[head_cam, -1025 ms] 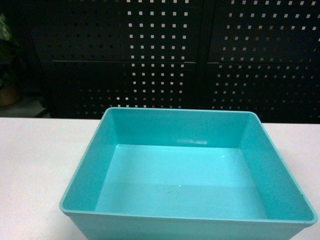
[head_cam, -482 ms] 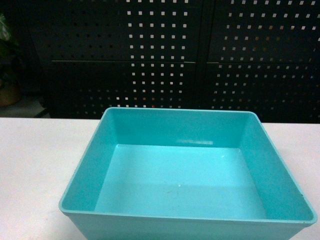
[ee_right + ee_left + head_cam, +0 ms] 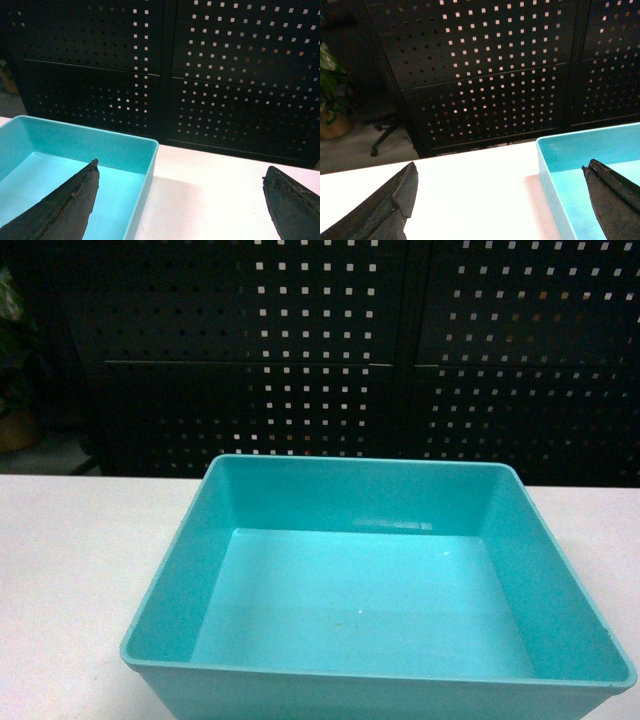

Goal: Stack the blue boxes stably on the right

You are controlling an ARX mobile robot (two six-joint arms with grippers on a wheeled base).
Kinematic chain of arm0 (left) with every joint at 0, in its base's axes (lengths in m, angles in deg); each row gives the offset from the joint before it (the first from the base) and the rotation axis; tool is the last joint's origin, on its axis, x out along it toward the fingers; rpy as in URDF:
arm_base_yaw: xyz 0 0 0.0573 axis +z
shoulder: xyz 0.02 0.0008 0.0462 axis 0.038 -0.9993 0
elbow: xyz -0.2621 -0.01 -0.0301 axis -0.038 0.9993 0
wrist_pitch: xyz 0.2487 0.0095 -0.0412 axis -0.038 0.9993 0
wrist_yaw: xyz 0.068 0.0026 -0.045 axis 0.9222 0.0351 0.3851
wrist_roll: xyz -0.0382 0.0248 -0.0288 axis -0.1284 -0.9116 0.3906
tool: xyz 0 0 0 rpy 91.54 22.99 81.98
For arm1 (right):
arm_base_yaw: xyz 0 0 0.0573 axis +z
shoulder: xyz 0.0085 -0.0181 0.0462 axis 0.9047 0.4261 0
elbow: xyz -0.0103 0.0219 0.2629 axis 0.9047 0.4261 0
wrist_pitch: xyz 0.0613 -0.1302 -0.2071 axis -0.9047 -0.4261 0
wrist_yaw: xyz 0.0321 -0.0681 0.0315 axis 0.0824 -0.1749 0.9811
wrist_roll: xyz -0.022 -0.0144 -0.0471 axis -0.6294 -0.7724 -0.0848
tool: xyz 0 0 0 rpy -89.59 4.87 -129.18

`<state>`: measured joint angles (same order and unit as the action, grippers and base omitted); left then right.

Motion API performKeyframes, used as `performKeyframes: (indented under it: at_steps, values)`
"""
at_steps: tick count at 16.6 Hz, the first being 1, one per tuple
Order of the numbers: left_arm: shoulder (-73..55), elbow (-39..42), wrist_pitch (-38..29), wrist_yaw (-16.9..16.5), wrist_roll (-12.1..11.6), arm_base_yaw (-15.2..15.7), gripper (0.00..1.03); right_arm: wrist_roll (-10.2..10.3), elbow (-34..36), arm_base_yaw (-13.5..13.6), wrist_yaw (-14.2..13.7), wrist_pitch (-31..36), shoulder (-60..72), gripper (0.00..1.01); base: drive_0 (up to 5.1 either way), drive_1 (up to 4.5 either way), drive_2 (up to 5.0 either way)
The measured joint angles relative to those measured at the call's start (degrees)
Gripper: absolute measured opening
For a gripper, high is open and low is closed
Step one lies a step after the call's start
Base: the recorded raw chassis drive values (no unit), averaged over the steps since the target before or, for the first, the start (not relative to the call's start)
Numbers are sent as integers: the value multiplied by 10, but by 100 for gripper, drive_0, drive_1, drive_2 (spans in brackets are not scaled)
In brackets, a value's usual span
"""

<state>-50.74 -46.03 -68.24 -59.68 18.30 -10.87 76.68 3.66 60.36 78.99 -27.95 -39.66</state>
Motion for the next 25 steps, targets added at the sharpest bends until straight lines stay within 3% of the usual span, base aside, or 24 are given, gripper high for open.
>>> performKeyframes:
  at_steps: [1, 3, 8, 12, 16, 19, 25]
  values:
    - [-36, -31, -1, -19, -2, 5, 98, -3, -26, 11, -12, -2, 23, 98, 0, 0, 0]
    - [-91, -90, 17, -36, -16, -12, 98, -13, -82, 38, -31, -8, 70, 98, 0, 0, 0]
    - [-226, -143, 54, -17, -37, -49, 98, -32, -180, 102, -71, -47, 214, 98, 0, 0, 0]
    - [-341, -210, 25, -4, -47, -49, 98, -54, -225, 116, -91, -49, 323, 98, 0, 0, 0]
    - [-423, -238, 18, 11, -54, -38, 98, -69, -263, 135, -94, -65, 413, 98, 0, 0, 0]
    - [-466, -245, 30, 12, -40, -42, 98, -82, -270, 133, -114, -52, 469, 98, 0, 0, 0]
    - [-527, -253, 27, 34, -25, -62, 98, -83, -270, 107, -104, -43, 570, 98, 0, 0, 0]
